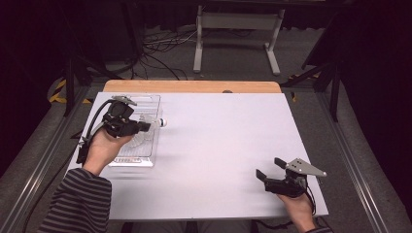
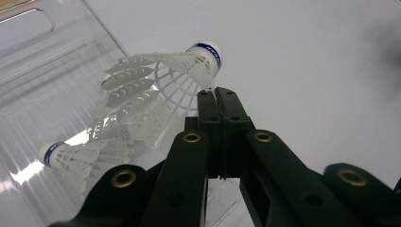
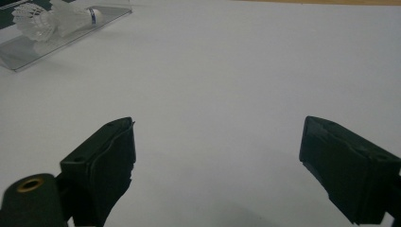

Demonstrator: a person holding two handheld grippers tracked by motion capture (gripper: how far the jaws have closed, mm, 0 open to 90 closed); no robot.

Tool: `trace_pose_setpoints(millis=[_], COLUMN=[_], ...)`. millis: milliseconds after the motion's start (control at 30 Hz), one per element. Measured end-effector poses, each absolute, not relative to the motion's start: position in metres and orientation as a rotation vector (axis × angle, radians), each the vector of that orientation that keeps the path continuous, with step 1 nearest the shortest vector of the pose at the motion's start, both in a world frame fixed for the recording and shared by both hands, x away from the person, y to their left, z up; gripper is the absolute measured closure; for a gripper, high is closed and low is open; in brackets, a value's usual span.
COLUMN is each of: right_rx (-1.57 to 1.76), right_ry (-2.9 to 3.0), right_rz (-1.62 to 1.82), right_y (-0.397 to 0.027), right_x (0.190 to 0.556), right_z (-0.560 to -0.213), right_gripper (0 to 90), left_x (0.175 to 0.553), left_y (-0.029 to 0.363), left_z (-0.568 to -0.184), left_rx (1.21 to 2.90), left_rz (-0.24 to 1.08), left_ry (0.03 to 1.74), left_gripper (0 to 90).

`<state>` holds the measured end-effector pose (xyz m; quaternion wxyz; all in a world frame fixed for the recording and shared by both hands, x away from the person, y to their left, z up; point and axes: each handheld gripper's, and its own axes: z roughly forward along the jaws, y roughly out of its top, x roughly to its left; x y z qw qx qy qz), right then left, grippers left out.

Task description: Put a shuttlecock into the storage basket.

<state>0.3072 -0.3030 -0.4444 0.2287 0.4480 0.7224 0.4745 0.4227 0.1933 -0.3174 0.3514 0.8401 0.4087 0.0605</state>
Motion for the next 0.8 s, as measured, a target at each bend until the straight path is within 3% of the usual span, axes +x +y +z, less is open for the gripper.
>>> trace_pose_setpoints(millis=[800], right_rx=[1.230], right_ry=[1.990], right_rz=[1.305], right_y=[-0.303], right_x=[0.307], right_z=[-0.444], right_gripper=[12.2], left_x=[0.424], left_y=[0.219], left_z=[-0.321], left_rx=[2.129], left_rz=[0.211], left_ry=[1.158], left_gripper=[90.0])
